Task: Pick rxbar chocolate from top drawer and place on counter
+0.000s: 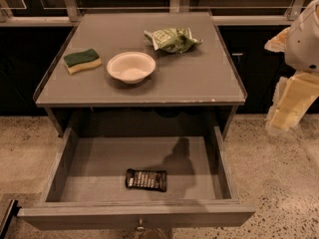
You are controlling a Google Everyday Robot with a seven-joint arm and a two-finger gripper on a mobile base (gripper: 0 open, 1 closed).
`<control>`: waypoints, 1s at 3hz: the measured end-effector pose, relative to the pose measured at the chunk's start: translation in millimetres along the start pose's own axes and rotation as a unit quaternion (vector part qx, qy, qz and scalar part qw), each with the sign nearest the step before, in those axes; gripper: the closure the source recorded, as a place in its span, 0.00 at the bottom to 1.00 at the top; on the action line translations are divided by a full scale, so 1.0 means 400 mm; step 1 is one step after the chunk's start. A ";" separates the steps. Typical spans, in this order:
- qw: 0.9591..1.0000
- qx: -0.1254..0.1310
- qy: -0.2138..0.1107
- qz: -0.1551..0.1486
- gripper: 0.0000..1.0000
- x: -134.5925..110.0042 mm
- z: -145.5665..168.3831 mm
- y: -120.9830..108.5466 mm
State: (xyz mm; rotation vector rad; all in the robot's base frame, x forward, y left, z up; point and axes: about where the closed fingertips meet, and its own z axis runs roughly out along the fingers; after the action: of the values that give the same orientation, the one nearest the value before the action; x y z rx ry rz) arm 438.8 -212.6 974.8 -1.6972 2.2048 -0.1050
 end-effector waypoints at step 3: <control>0.992 -0.025 -0.103 0.075 0.00 -0.111 0.382 0.155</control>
Offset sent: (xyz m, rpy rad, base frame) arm 0.0373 0.0848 -0.1812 0.3308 -0.1694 -0.1944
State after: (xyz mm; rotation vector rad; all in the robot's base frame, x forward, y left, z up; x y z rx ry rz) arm 440.4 -129.6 825.6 -1.4882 2.1849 0.1589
